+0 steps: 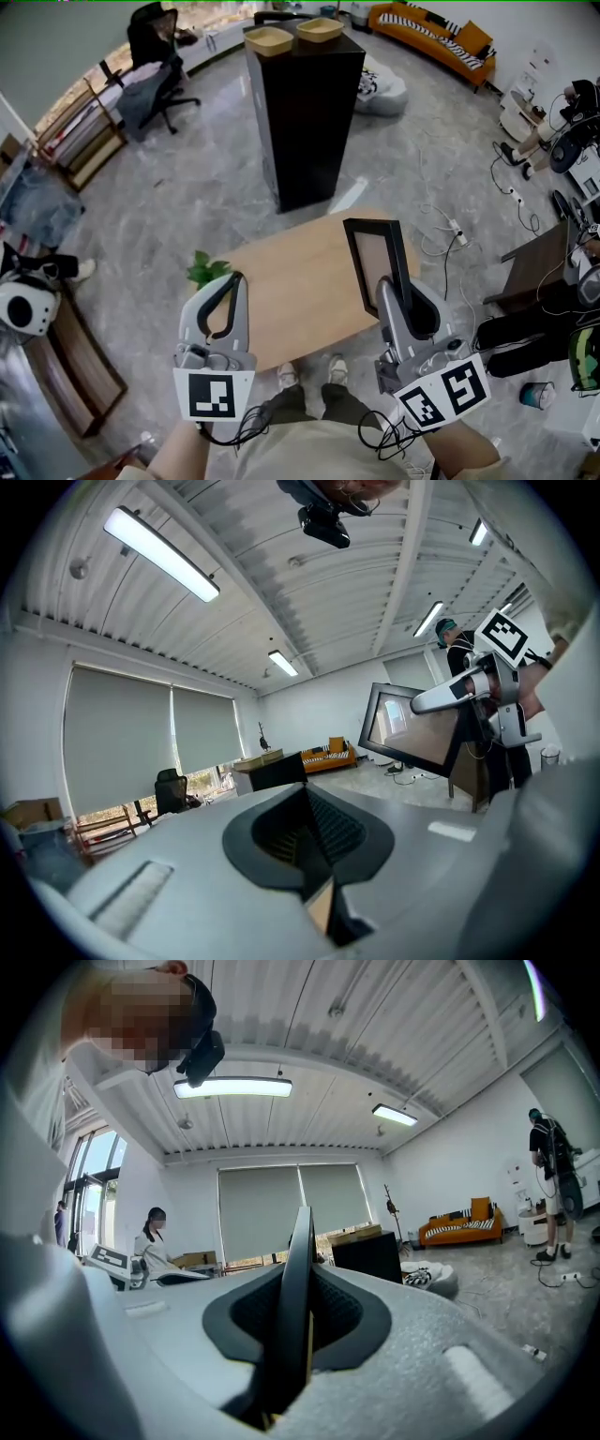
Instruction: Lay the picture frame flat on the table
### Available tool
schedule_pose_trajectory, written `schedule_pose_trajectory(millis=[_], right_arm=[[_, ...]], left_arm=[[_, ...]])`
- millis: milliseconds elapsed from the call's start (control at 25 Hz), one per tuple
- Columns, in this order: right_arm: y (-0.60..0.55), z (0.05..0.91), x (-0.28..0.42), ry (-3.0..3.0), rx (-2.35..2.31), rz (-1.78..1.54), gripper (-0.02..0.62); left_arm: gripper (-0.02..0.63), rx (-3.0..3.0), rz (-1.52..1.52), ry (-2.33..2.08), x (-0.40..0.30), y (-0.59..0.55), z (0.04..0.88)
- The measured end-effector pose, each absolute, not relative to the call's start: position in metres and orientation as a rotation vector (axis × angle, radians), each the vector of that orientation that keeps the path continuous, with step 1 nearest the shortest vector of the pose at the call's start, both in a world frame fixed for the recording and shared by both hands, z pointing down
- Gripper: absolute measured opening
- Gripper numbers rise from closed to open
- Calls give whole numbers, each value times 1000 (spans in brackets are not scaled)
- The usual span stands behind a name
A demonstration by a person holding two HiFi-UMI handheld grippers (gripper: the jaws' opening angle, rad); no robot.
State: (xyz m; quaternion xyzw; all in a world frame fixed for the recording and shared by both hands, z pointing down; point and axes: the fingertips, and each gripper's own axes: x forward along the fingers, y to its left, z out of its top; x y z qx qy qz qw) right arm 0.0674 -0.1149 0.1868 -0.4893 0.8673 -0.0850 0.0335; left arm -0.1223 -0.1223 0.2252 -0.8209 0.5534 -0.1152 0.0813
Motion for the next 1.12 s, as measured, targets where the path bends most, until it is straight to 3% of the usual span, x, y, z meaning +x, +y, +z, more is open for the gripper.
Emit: schedule_pose_trajectory(millis=[1120], right_arm=[[-170, 527, 76, 2811, -1635, -926, 58]], left_arm=[[20, -2730, -767, 1756, -78, -189, 518]])
